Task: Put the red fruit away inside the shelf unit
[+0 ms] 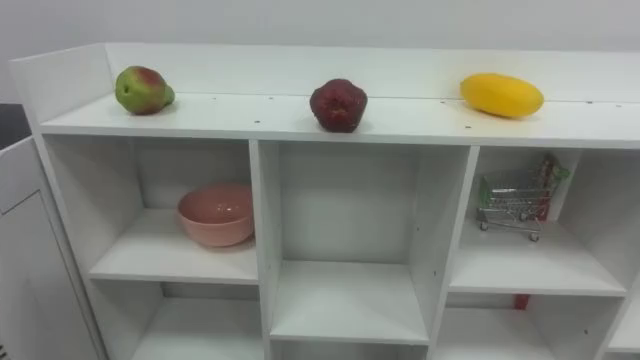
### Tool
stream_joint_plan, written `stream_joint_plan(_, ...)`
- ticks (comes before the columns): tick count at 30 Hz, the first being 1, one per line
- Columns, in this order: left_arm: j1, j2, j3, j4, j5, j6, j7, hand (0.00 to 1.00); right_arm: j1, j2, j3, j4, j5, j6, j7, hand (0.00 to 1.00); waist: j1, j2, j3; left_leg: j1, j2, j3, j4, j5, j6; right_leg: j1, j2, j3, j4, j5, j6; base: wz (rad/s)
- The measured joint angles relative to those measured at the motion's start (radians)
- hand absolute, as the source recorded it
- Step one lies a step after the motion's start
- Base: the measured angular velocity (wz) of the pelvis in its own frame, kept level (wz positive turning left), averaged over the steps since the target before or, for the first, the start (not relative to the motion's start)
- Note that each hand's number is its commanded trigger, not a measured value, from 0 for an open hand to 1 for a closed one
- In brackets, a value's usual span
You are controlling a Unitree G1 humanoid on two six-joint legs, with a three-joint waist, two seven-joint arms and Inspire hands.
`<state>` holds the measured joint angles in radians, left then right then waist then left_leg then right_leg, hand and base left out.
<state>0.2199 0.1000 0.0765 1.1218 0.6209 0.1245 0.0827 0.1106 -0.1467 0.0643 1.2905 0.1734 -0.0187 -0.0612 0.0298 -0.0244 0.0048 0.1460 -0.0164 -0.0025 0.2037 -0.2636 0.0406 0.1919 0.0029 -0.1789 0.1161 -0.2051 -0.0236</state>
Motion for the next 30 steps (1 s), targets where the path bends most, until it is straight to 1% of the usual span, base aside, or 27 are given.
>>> stream_joint_plan(6,-0.003,0.001,-0.001,0.000,0.000,-0.001,-0.013,0.00,0.000,0.000,0.000,0.000,0.001,0.000,-0.001,0.00,-0.001,-0.003,0.0004,0.005,0.000,0.005,-0.005,0.000,0.000,-0.001,0.001,0.011,0.001,0.000,0.000,-0.05)
stream_joint_plan(8,-0.007,0.003,-0.001,-0.002,0.000,-0.002,-0.013,0.00,0.001,0.001,0.000,-0.001,0.009,0.000,-0.004,0.00,-0.001,-0.005,0.0008,0.006,0.002,0.020,-0.005,0.000,0.000,0.000,0.001,0.015,0.003,0.000,0.000,-0.05)
stream_joint_plan(12,-0.008,0.003,-0.001,-0.007,0.000,-0.007,-0.002,0.00,0.001,0.001,-0.007,-0.004,0.020,0.000,-0.021,0.00,-0.007,-0.006,0.0009,0.007,0.003,0.029,-0.005,0.000,0.000,0.001,0.000,0.020,0.007,0.000,0.001,-0.04)
stream_joint_plan(15,-0.007,0.005,-0.002,-0.011,-0.002,-0.019,0.009,0.00,0.001,-0.001,-0.012,-0.019,0.028,0.000,-0.030,0.00,-0.014,-0.006,0.0012,0.005,0.003,0.030,-0.003,0.000,0.000,-0.001,0.000,0.019,0.008,0.000,0.001,0.00)
stream_joint_plan(19,-0.015,0.006,-0.002,-0.013,-0.041,-0.057,0.044,0.00,-0.014,-0.003,-0.029,-0.106,0.033,-0.009,-0.058,0.00,-0.026,-0.005,0.0018,0.007,0.004,0.038,-0.003,0.000,0.000,-0.004,0.001,0.027,0.015,0.000,0.001,-0.06)
stream_joint_plan(20,-0.015,0.006,-0.002,-0.024,-0.041,-0.065,0.045,0.00,-0.012,-0.003,-0.046,-0.176,0.029,-0.005,-0.071,0.00,-0.026,-0.008,-0.0004,0.006,0.005,0.047,-0.004,0.000,0.000,-0.009,0.001,0.030,0.019,0.000,0.001,-0.11)
stream_joint_plan(21,-0.015,0.006,-0.002,-0.027,-0.041,-0.068,0.047,0.00,-0.013,-0.004,-0.052,-0.217,0.030,-0.005,-0.074,0.00,-0.026,-0.008,-0.0006,0.005,0.006,0.052,-0.004,0.000,0.000,-0.013,0.001,0.035,0.022,0.001,0.001,-0.18)
stream_joint_plan(22,-0.016,0.006,-0.003,-0.026,-0.041,-0.069,0.054,0.00,-0.015,-0.006,-0.056,-0.299,0.034,-0.008,-0.084,0.00,-0.028,-0.008,-0.0010,0.006,0.007,0.057,-0.003,0.000,0.000,-0.016,0.002,0.040,0.026,0.001,0.001,-0.13)
stream_joint_plan(23,-0.015,0.006,-0.002,-0.026,-0.041,-0.069,0.065,0.00,-0.017,-0.006,-0.061,-0.373,0.034,-0.019,-0.091,0.00,-0.035,-0.006,0.0009,0.007,0.007,0.057,-0.002,0.000,0.000,-0.016,0.001,0.039,0.027,0.001,0.001,-0.08)
stream_joint_plan(24,-0.016,0.007,-0.002,-0.026,-0.041,-0.069,0.066,0.00,-0.021,-0.005,-0.067,-0.401,0.034,-0.028,-0.091,0.00,-0.037,-0.007,0.0009,0.007,0.007,0.056,-0.002,0.000,0.000,-0.015,0.001,0.039,0.028,0.001,0.001,0.00)
stream_joint_plan(25,-0.016,0.008,-0.003,-0.027,-0.039,-0.070,0.068,0.00,-0.023,-0.005,-0.078,-0.466,0.028,-0.034,-0.094,0.00,-0.037,-0.008,0.0009,0.008,0.006,0.058,-0.001,0.000,0.000,-0.016,0.001,0.040,0.031,0.001,0.001,0.00)
stream_joint_plan(26,-0.015,0.009,-0.003,-0.027,-0.040,-0.076,0.072,0.00,-0.023,-0.005,-0.082,-0.544,0.028,-0.037,-0.108,0.00,-0.036,-0.004,-0.0010,0.008,0.006,0.059,-0.002,0.001,0.001,-0.018,0.001,0.040,0.034,0.001,0.001,0.00)
stream_joint_plan(27,-0.013,0.010,-0.004,-0.026,-0.041,-0.078,0.075,0.00,-0.023,-0.005,-0.082,-0.576,0.028,-0.043,-0.115,0.00,-0.036,-0.004,-0.0011,0.009,0.006,0.059,-0.003,0.001,0.002,-0.018,0.001,0.040,0.034,0.001,0.001,0.00)
stream_joint_plan(28,-0.009,0.011,-0.005,-0.029,-0.041,-0.080,0.085,0.00,-0.022,-0.005,-0.083,-0.639,0.016,-0.051,-0.137,0.00,-0.034,-0.010,0.0014,0.009,0.007,0.059,-0.003,0.001,0.002,-0.019,0.000,0.040,0.036,0.002,0.001,0.00)
stream_joint_plan(29,-0.006,0.011,-0.007,-0.039,-0.042,-0.081,0.086,0.00,-0.018,-0.004,-0.083,-0.709,0.012,-0.052,-0.157,0.00,-0.032,-0.005,-0.0021,0.006,0.007,0.057,-0.005,0.001,0.002,-0.021,0.000,0.040,0.037,0.002,0.001,0.00)
stream_joint_plan(30,-0.005,0.012,-0.010,-0.042,-0.043,-0.081,0.086,0.00,-0.018,-0.004,-0.083,-0.744,0.012,-0.052,-0.166,0.00,-0.032,-0.005,-0.0021,0.005,0.007,0.055,-0.006,0.001,0.002,-0.023,0.001,0.041,0.037,0.002,0.002,0.00)
